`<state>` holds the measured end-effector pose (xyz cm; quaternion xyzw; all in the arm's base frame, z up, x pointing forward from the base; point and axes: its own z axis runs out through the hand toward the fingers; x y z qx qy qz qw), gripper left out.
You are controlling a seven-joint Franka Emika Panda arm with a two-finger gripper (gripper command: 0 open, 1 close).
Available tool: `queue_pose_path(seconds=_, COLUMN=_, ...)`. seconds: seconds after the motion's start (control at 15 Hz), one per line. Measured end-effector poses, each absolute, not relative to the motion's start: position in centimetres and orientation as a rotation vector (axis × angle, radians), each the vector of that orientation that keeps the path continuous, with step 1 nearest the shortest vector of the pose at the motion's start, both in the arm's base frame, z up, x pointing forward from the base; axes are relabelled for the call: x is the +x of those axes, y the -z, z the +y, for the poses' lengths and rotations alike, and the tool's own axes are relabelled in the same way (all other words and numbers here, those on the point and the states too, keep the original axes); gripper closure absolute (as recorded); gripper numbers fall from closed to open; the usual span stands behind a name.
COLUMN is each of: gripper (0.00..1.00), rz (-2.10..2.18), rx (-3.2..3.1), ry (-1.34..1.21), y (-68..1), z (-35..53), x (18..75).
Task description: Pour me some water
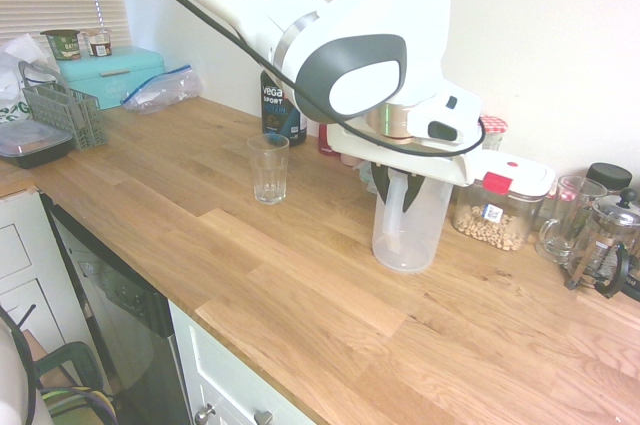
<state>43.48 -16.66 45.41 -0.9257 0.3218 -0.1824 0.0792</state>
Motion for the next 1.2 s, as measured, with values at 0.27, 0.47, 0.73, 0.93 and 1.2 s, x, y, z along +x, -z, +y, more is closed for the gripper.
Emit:
queue_pose_path(seconds=0.27, gripper=1.00, rz=0.964, rx=-2.771, ry=0.548, y=-45.5, z=-16.7, x=43.5)
queue_pose_path(seconds=0.47, gripper=1.00, rz=0.934, rx=-2.794, ry=0.538, y=-47.1, z=-16.9, x=43.2)
queue_pose_path(seconds=0.73, gripper=1.00, rz=0.675, rx=-2.916, ry=0.450, y=-54.8, z=-16.1, x=40.1)
queue_pose_path(seconds=0.93, gripper=1.00, rz=0.434, rx=-3.017, ry=0.400, y=-58.5, z=-12.9, x=37.9)
queue_pose_path(seconds=1.2, gripper=1.00, rz=0.108, rx=-3.147, ry=0.281, y=-58.2, z=-5.9, x=38.8)
